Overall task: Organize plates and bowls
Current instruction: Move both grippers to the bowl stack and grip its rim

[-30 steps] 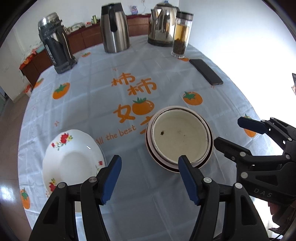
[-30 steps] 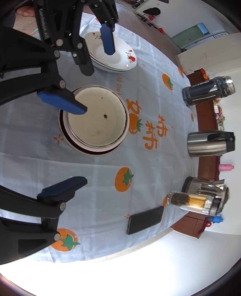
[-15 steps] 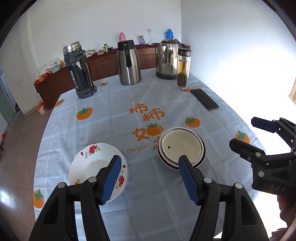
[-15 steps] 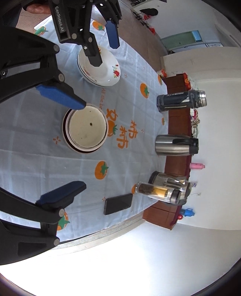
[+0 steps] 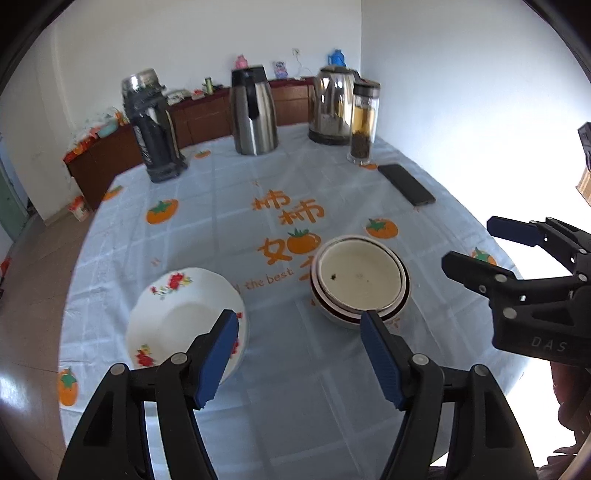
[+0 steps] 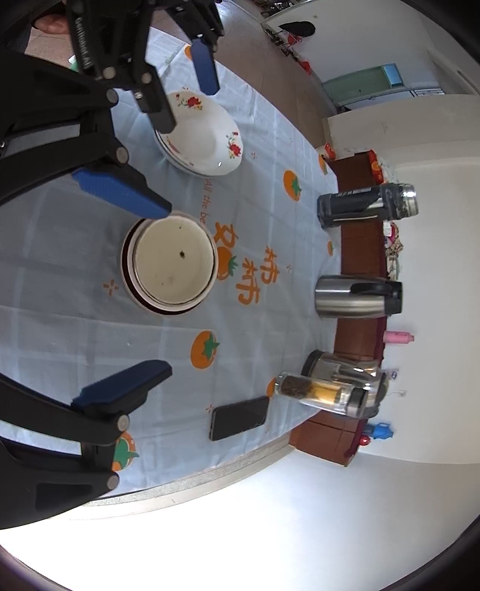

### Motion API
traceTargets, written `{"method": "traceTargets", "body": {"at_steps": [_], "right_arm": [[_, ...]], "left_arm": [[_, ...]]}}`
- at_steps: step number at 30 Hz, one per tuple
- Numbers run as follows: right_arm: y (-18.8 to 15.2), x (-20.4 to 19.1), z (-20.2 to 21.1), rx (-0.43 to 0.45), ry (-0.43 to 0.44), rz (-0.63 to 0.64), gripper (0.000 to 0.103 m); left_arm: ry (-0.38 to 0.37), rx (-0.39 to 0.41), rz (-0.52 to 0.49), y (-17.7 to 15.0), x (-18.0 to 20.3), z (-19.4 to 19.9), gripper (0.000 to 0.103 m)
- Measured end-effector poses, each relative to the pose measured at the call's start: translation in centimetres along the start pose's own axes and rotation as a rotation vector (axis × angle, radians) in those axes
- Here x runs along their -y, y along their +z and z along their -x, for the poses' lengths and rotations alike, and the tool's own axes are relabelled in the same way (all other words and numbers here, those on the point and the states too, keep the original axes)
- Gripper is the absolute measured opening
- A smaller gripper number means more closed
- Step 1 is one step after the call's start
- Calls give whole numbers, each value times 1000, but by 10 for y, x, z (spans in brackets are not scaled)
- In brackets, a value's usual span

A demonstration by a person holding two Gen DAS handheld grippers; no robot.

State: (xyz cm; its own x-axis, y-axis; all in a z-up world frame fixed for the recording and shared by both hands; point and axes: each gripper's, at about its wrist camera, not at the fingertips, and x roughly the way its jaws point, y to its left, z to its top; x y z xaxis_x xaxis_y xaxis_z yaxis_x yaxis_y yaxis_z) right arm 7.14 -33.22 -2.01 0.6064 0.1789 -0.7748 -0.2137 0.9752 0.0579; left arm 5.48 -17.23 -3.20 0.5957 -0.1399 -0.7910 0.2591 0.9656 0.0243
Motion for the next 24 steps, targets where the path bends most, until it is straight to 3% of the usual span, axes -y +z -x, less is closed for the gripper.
{"method": "traceTargets", "body": {"at_steps": [3,7,20,24], "right_arm": [[-1,9,-30,-70,22,-17,69],[-3,18,-62,-133,34,-30,65],[-9,33,-116,-250,82,-71,48],[-11,36,-128,-280,113,-94,37]], "left_arm": [[-19,-71,62,8,-5,-32,71],[-21,-98,112,20,-7,-59,71],[-76,-220,104,23,12,-119,71],[-82,-248,103,21,11,-129,70]]}}
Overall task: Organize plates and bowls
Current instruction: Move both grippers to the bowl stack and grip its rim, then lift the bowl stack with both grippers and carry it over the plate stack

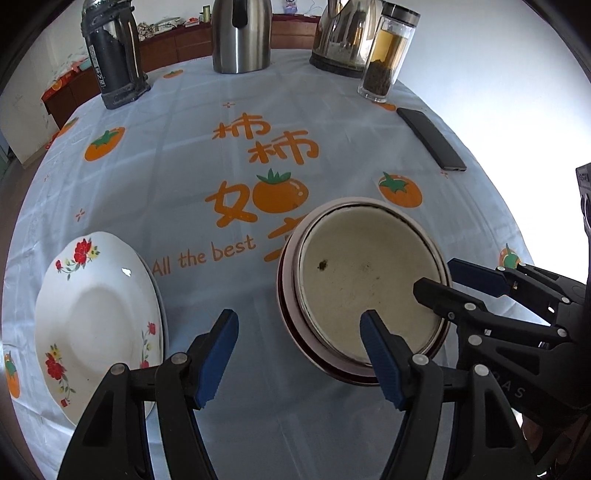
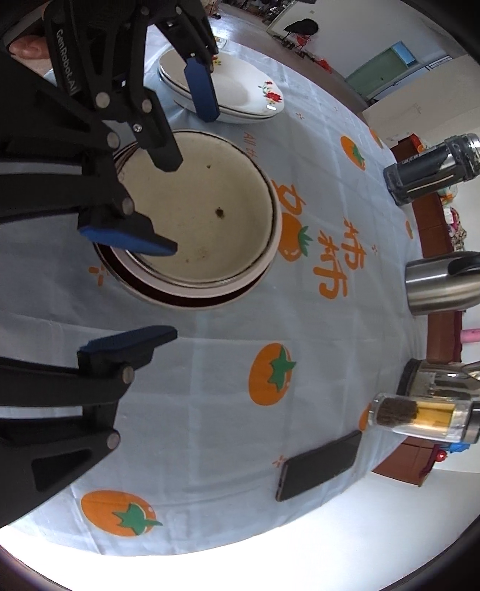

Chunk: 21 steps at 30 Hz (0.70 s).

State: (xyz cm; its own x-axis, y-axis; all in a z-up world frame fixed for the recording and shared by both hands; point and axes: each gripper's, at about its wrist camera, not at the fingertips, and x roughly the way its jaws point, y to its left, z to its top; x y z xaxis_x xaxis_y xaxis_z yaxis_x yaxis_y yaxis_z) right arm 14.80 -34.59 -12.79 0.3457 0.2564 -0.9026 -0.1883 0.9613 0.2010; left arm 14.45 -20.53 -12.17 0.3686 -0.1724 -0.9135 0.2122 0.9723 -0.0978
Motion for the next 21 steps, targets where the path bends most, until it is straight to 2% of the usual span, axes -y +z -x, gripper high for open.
{"method": "traceTargets", "body": {"at_steps": [1,2,3,6,13,21], "right_arm": [[1,0,-2,-7,14,-3,31],[1,0,-3,-12,17,-2,31],[2,-1,-4,-13,14,4,31],[4,0,-3,-24,18,-10,28],[5,-6,0,-40,21,-7,23],[13,-17,19,-30,41,-1,23]], "left_arm": [[-2,-6,0,0,-1,-2,63],[-15,-17,2,0,-2,-5,47],[-37,-41,1,1,-2,-7,38],[-7,-45,-19,2,2,-7,36],[4,-60,17,3,-4,2,36],[3,-63,50,1,-12,24,36]]}}
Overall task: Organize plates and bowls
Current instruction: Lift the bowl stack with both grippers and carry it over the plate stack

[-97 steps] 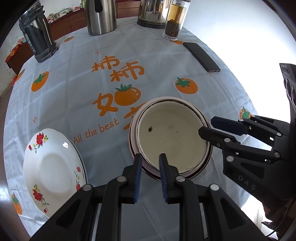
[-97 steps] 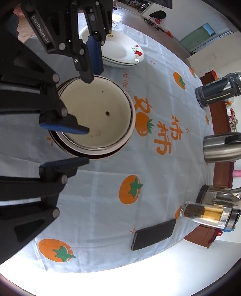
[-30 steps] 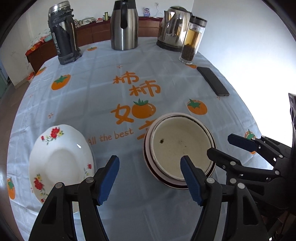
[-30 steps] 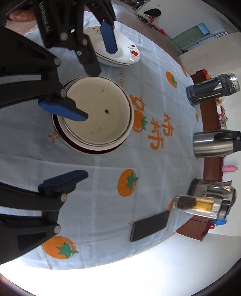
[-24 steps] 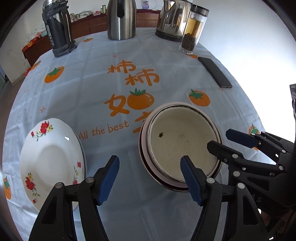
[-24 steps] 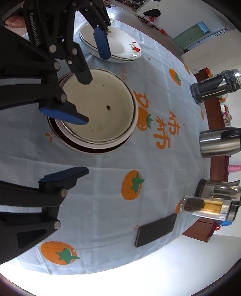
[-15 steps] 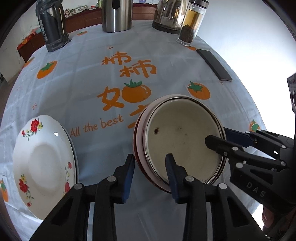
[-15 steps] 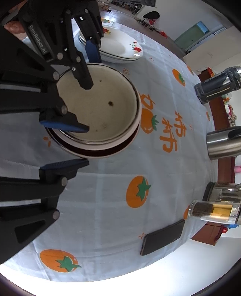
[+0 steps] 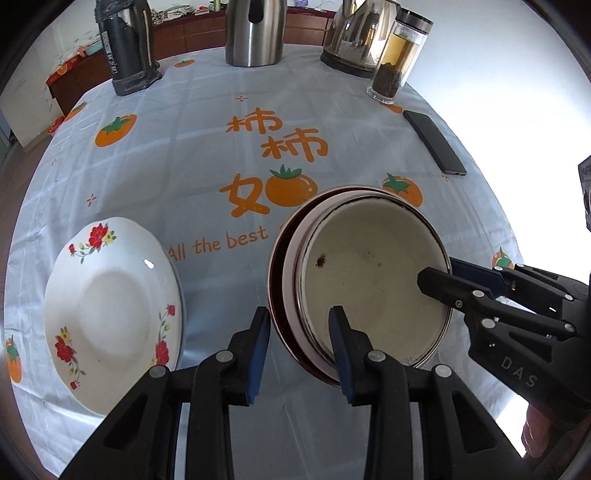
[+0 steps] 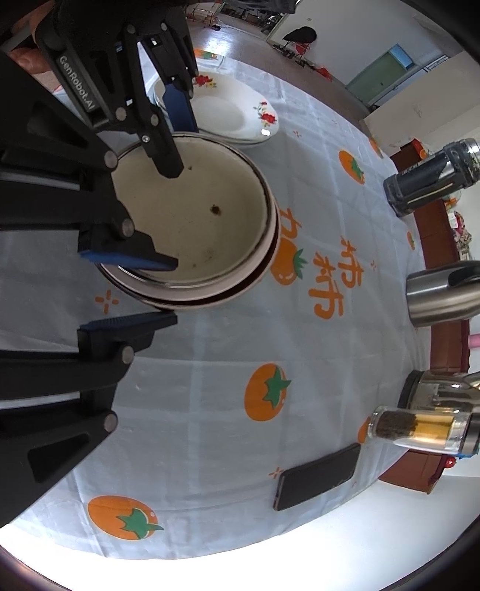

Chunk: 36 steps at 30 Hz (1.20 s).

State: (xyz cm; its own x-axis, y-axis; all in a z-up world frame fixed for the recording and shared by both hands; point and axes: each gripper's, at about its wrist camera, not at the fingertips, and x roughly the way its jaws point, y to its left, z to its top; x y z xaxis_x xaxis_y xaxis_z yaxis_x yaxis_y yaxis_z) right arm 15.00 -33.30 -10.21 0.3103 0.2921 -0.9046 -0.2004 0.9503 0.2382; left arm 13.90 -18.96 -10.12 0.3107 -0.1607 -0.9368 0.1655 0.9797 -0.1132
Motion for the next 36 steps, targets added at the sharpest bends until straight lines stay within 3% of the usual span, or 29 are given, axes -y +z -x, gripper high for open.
{"method": "traceTargets", "body": {"at_steps": [17,36], "right_arm": [[27,-82,23,28,80,139,23],[40,-170,-20,-42,141,245,23]], "left_arm": [[77,58,120,-7,-65,58,36],[147,50,223,-25,-153,74,36]]}}
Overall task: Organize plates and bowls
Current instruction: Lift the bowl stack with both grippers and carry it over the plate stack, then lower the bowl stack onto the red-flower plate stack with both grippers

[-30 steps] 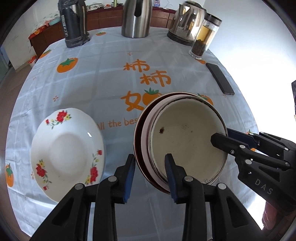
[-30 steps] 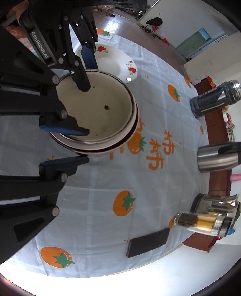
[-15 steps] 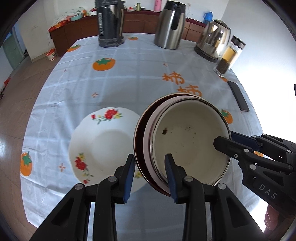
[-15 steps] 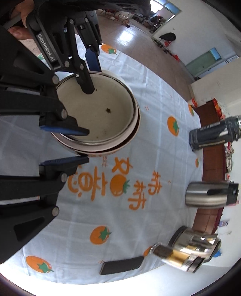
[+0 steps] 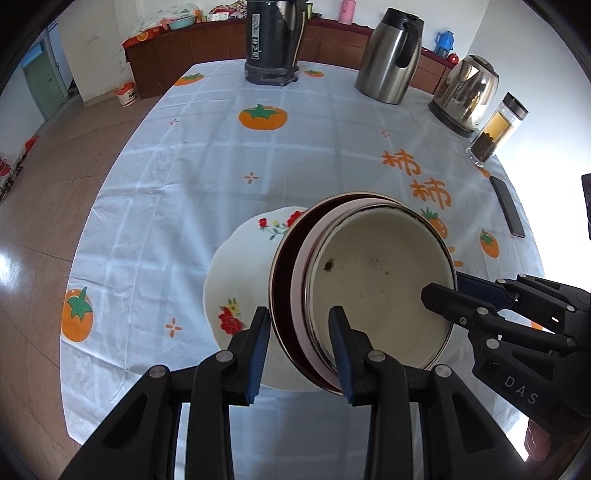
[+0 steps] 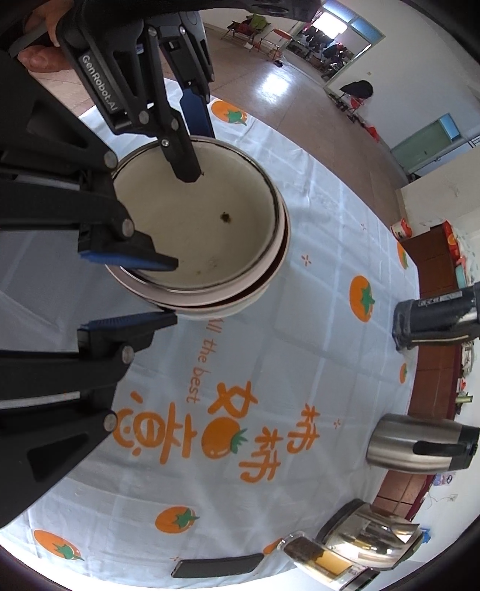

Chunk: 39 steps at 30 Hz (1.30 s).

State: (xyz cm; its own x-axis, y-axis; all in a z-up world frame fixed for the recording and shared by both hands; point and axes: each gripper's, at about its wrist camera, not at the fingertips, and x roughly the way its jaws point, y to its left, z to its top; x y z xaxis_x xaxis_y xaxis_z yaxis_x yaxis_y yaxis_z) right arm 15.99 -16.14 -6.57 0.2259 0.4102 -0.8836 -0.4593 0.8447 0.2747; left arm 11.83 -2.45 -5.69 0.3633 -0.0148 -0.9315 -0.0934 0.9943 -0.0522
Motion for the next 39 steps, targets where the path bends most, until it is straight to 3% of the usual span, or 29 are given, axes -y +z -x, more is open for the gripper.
{"method": "traceTargets", "body": {"at_steps": [11,39], "right_arm": [[5,-8,-30,-57,10,-5,23],[16,-8,-51,-96,23,-5,23]], "left_arm": [[5,-55,4,-2,-17,-20,36],[8,-95,25,6,-29,-42,36]]}}
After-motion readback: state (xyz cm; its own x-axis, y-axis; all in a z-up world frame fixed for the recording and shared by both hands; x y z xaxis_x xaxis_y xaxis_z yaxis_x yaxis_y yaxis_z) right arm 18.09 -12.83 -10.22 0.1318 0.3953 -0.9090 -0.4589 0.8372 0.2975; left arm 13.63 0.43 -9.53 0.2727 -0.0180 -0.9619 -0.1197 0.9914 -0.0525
